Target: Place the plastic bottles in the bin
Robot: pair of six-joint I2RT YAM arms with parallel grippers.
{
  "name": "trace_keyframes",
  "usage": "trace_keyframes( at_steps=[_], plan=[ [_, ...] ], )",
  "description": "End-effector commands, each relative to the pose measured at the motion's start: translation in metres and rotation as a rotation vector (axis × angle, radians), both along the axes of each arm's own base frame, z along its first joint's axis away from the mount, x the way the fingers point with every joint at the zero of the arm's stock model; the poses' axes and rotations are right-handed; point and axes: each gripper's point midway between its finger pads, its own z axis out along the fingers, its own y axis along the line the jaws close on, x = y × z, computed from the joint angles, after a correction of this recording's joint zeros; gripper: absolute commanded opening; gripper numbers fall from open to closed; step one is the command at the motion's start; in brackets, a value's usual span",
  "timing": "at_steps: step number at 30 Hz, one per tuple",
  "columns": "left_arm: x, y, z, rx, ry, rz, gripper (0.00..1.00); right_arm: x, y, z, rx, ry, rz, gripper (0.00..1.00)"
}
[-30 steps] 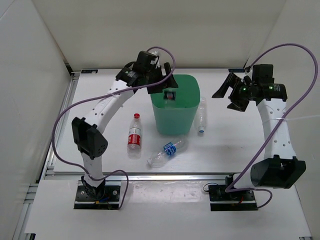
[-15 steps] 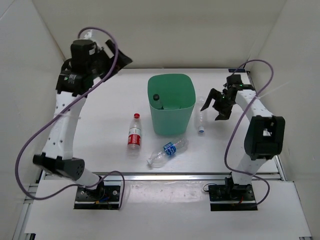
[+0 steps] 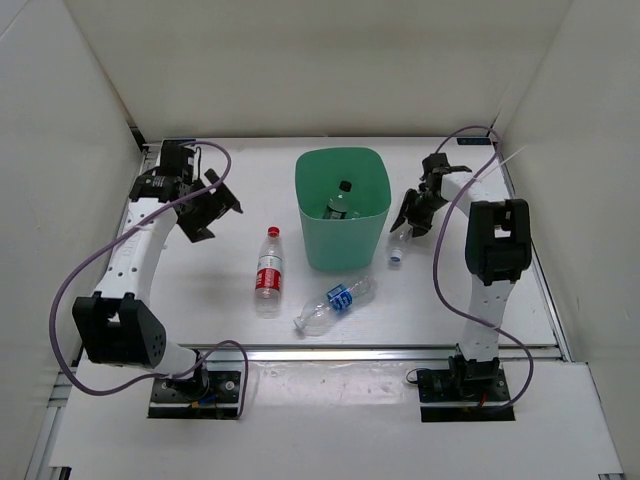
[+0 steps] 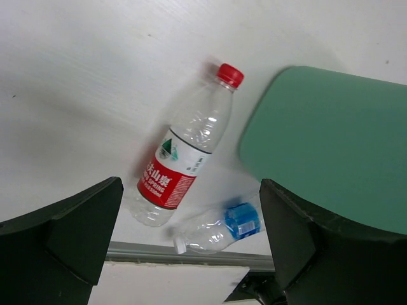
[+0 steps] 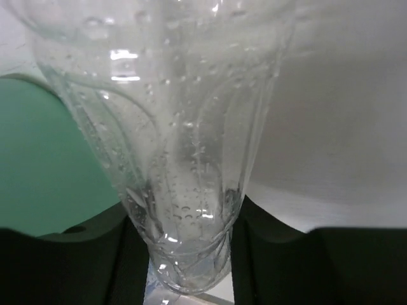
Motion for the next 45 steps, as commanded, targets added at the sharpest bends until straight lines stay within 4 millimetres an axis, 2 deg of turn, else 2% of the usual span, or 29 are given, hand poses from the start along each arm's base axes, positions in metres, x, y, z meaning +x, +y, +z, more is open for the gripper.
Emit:
trace_keyframes(
  at_steps=[1,2,3,4,6,7,9,10,12,13,14,15,17,18,19,20,21,22,23,24,25,27,28,32,33,34,39,40,45],
  plan=[
    [-0.004,0.0,0.012,-0.022,-0.065,-0.004,1.0,0.003,-0.023,0.036,-0.046,-0.06,-0.044,0.36],
    [-0.006,0.0,0.007,-0.029,-0.058,0.007,1.0,0.001,-0.027,0.059,-0.064,-0.113,-0.053,0.35],
    [-0.003,-0.001,0.006,-0.04,-0.066,0.022,1.0,-0.004,-0.034,0.072,-0.073,-0.116,-0.083,0.33],
    [-0.002,-0.001,0.002,-0.045,-0.063,0.03,1.0,-0.009,-0.037,0.099,-0.077,-0.17,-0.089,0.29],
    [-0.003,-0.002,-0.011,-0.054,-0.043,0.045,1.0,-0.011,-0.036,0.148,-0.062,-0.251,-0.105,0.29],
    [-0.001,-0.005,-0.012,-0.055,-0.054,0.034,1.0,-0.014,-0.036,0.184,-0.047,-0.33,-0.121,0.29],
    [0.0,-0.009,-0.017,-0.055,-0.047,0.025,1.0,-0.016,-0.032,0.231,-0.006,-0.426,-0.131,0.29],
    [0.001,-0.009,-0.02,-0.054,-0.038,0.025,1.0,-0.018,-0.025,0.274,0.027,-0.521,-0.122,0.29],
    [0.002,-0.019,-0.024,-0.063,-0.031,-0.005,1.0,-0.021,-0.008,0.31,0.078,-0.603,-0.077,0.31],
    [0.004,-0.024,-0.027,-0.063,-0.028,-0.019,1.0,-0.02,0.012,0.338,0.103,-0.68,-0.021,0.31],
    [0.005,-0.024,-0.033,-0.056,-0.011,-0.026,1.0,-0.02,0.025,0.348,0.114,-0.712,0.018,0.31],
    [0.006,-0.031,-0.035,-0.063,-0.008,-0.046,1.0,-0.025,0.053,0.356,0.138,-0.738,0.099,0.31],
    [0.007,-0.038,-0.043,-0.066,0.009,-0.077,1.0,-0.013,0.079,0.348,0.108,-0.742,0.164,0.31],
    [0.006,-0.044,-0.051,-0.073,0.035,-0.094,1.0,-0.017,0.1,0.357,0.122,-0.776,0.214,0.31],
    [0.008,-0.044,-0.052,-0.072,0.039,-0.094,1.0,-0.012,0.111,0.342,0.106,-0.746,0.229,0.33],
    [0.006,-0.05,-0.055,-0.074,0.049,-0.12,1.0,-0.013,0.116,0.343,0.099,-0.758,0.234,0.35],
    [0.01,-0.055,-0.057,-0.074,0.049,-0.132,1.0,-0.017,0.128,0.338,0.094,-0.763,0.268,0.45],
    [0.01,-0.055,-0.057,-0.074,0.049,-0.132,1.0,-0.016,0.134,0.314,0.069,-0.725,0.296,0.54],
    [0.009,-0.063,-0.06,-0.091,0.055,-0.164,1.0,-0.016,0.14,0.314,0.076,-0.75,0.311,0.65],
    [0.01,-0.066,-0.058,-0.102,0.046,-0.181,1.0,-0.015,0.14,0.306,0.071,-0.735,0.313,0.66],
    [0.01,-0.068,-0.067,-0.109,0.075,-0.186,1.0,-0.014,0.139,0.301,0.058,-0.727,0.309,0.81],
    [0.011,-0.07,-0.069,-0.114,0.074,-0.199,1.0,-0.013,0.134,0.305,0.038,-0.741,0.292,0.96],
    [0.012,-0.07,-0.074,-0.113,0.088,-0.198,1.0,-0.015,0.132,0.311,0.039,-0.758,0.297,1.0],
    [0.012,-0.082,-0.084,-0.13,0.1,-0.239,1.0,-0.02,0.12,0.333,0.028,-0.812,0.275,1.0],
    [0.013,-0.084,-0.087,-0.139,0.1,-0.254,1.0,-0.023,0.112,0.349,0.028,-0.846,0.255,1.0],
    [0.009,-0.093,-0.092,-0.129,0.111,-0.295,1.0,-0.028,0.109,0.356,0.031,-0.857,0.253,1.0],
    [-0.004,-0.11,-0.131,-0.122,0.219,-0.387,0.98,-0.041,0.081,0.396,0.041,-0.946,0.194,1.0],
    [-0.01,-0.118,-0.137,-0.117,0.238,-0.411,0.98,-0.044,0.077,0.397,0.031,-0.948,0.186,1.0],
    [-0.022,-0.126,-0.17,-0.093,0.327,-0.458,0.9,-0.046,0.049,0.402,0.001,-0.947,0.138,1.0]
  ],
)
